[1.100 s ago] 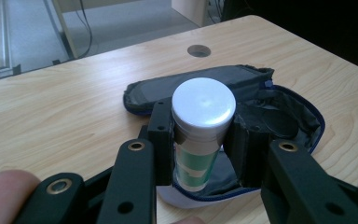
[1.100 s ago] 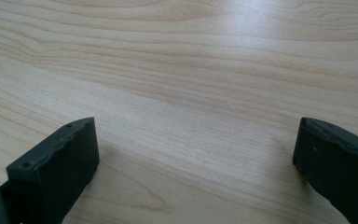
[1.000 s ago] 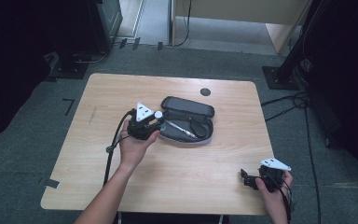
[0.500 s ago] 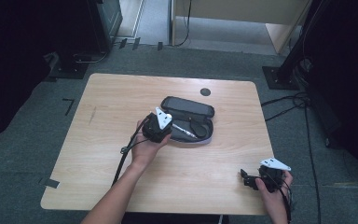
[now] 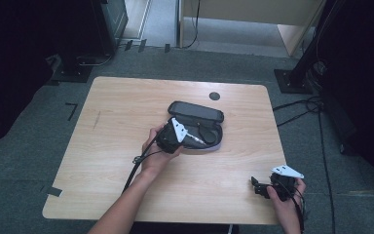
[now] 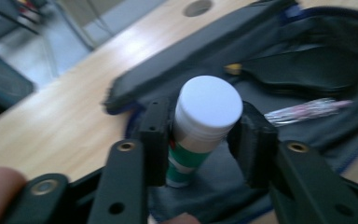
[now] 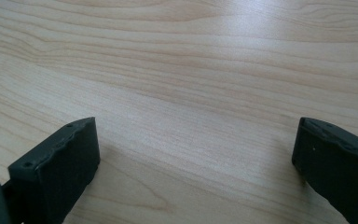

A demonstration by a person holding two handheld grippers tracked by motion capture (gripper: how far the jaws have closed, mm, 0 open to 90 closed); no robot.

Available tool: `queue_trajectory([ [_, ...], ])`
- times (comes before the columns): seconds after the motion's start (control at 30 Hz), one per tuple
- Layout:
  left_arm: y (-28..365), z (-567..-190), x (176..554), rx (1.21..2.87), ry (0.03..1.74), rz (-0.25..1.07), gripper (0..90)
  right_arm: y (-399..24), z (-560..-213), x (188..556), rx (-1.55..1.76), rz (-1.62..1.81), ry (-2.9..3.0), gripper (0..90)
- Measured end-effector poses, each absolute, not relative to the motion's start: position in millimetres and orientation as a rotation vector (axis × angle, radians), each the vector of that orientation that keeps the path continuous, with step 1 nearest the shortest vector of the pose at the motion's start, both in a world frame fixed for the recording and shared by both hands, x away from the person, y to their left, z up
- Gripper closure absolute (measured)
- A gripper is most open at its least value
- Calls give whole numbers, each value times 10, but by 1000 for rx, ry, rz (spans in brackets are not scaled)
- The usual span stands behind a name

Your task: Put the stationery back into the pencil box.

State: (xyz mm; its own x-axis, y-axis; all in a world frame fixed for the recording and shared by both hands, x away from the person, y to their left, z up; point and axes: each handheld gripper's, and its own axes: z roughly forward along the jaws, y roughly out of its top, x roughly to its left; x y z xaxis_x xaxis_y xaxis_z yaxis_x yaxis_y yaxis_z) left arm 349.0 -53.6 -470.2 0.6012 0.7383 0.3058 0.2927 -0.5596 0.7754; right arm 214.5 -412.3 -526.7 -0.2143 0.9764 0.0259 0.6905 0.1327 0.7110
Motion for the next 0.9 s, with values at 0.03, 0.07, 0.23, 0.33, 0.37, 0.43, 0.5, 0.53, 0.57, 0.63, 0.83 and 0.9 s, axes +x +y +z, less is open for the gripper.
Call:
queue_trajectory([
  [0.03,-545,-4710,3486,2138,807,801,565,-4123,-5267,2145,1600,846,1967,4],
  [0.07,-556,-4719,3483,2145,807,775,563,-4123,-5267,2145,1600,846,1967,4],
  [0.23,-603,-4787,3494,2175,819,719,554,-4123,-5268,2145,1599,846,1967,4],
  [0.33,-595,-4806,3525,2180,848,701,550,-4123,-5267,2145,1600,846,1967,4],
  [0.37,-593,-4808,3528,2174,856,690,547,-4123,-5267,2145,1600,846,1967,4],
  [0.43,-570,-4800,3525,2165,862,666,542,-4123,-5268,2145,1599,845,1967,4],
  [0.5,-541,-4792,3525,2145,877,629,533,-4123,-5267,2145,1599,846,1967,4],
  [0.53,-527,-4787,3523,2131,889,617,526,-4123,-5267,2145,1600,846,1967,4],
  [0.57,-507,-4781,3520,2119,894,595,520,-4123,-5267,2145,1600,846,1967,4],
  [0.63,-467,-4761,3510,2091,907,547,488,-4123,-5268,2145,1600,846,1967,4],
  [0.83,-327,-4641,3475,2015,964,444,292,-4123,-5267,2145,1600,846,1967,4],
  [0.9,-291,-4606,3451,2004,967,445,218,-4123,-5267,2145,1600,846,1967,4],
])
